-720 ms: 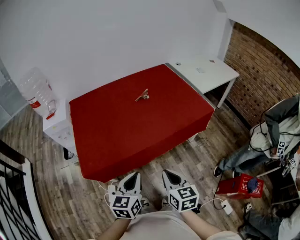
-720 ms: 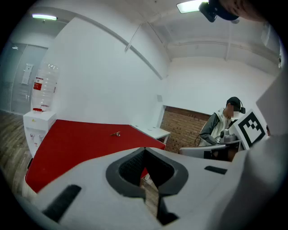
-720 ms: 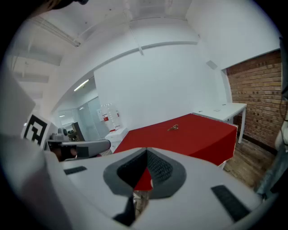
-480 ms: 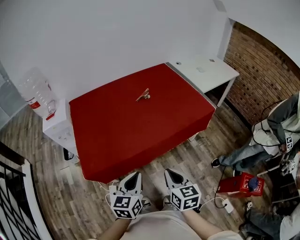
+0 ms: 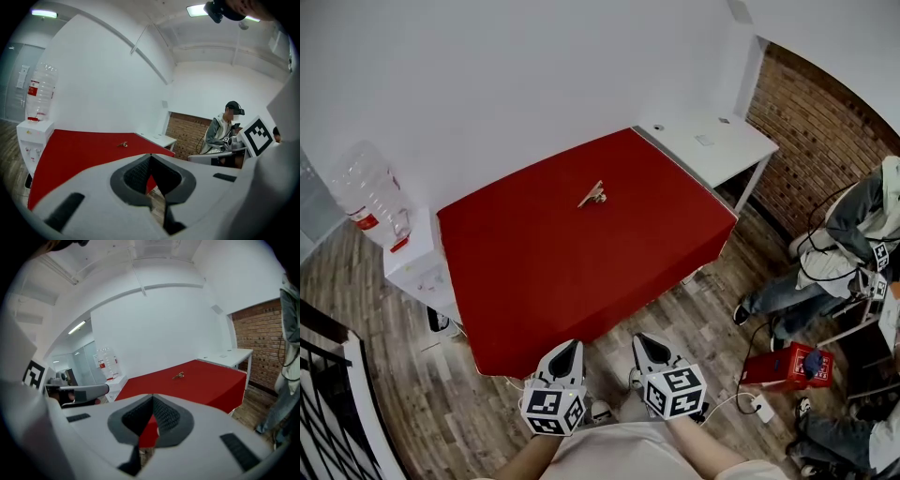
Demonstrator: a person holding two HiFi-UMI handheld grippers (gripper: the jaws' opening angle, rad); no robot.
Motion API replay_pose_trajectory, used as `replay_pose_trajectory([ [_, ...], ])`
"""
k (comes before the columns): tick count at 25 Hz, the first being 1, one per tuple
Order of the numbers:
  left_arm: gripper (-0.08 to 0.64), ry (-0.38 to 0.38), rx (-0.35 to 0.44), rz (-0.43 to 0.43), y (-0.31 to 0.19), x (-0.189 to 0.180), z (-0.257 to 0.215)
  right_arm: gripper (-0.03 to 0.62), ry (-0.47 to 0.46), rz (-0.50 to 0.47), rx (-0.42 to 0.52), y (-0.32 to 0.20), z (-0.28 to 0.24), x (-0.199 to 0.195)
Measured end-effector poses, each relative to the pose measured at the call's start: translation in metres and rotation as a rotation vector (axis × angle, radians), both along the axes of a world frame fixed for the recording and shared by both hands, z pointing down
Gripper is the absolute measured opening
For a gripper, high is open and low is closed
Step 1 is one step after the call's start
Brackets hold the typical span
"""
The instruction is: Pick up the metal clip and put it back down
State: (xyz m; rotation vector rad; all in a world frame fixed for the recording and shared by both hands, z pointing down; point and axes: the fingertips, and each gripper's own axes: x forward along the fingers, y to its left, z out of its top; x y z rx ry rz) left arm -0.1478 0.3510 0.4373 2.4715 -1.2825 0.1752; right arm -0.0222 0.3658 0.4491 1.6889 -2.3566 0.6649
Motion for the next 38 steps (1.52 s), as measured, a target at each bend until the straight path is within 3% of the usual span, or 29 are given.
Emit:
replay_pose_trajectory([
  [10,0.003,-0.013,-0.013,-0.012,-0.100,0.029,0.016,0.005,-0.022,-0.016,0.004,-0.107,0.017,0.028],
  [22,0.003,0.006,0.005,-0.099,-0.286,0.116,-0.005,0.005,-0.007,-0.140,0.038,-0.303,-0.006,0.108],
  [31,0.003,0.009,-0.020,-0.175,-0.332,0.118,-0.006,0.005,-0.013,-0.197,0.019,-0.351,-0.007,0.111],
  [38,0.003,-0.005,-0.030,-0.167,-0.354,0.117,-0.002,0.005,-0.022,-0.194,-0.003,-0.370,0.002,0.106],
])
